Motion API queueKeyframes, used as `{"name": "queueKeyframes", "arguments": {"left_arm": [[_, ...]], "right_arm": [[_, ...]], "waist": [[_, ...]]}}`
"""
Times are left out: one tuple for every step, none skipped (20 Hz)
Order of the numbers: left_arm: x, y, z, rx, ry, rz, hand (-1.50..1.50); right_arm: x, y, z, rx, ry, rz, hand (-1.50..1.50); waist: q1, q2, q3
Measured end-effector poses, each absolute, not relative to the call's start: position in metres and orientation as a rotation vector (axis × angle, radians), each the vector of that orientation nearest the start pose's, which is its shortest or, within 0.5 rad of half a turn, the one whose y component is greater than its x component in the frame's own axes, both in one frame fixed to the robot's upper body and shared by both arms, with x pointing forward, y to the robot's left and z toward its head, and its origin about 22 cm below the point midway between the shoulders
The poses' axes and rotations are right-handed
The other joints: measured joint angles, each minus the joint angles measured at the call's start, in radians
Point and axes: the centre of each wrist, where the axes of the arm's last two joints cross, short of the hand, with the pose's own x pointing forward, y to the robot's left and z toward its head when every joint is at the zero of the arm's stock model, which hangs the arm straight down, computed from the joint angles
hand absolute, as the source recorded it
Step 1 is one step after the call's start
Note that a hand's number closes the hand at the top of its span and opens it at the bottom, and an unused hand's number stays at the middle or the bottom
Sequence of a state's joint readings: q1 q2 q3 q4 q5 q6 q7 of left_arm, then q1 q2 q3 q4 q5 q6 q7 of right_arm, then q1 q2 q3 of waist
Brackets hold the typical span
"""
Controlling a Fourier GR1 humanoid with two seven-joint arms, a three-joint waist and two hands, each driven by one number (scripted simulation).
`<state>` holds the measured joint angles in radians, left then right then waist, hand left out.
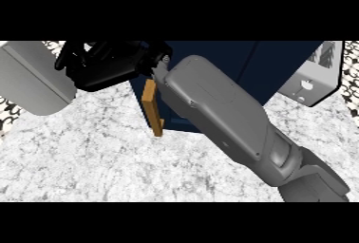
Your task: Pick up the wine, place it into the cabinet and close the cabinet
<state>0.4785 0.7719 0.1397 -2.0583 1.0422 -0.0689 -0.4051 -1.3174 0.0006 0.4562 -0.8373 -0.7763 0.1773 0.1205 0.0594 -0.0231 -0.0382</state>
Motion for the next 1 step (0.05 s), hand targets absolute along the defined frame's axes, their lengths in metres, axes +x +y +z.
{"name": "queueKeyframes", "arguments": {"left_arm": [[0.1413, 0.3641, 0.1209, -0.282, -1.965, 0.168, -1.5]], "right_arm": [[0.3821, 0.0304, 0.2189, 0.903, -1.512, 0.784, 1.5]], "waist": [[-0.003, 0.001, -0.001]]}}
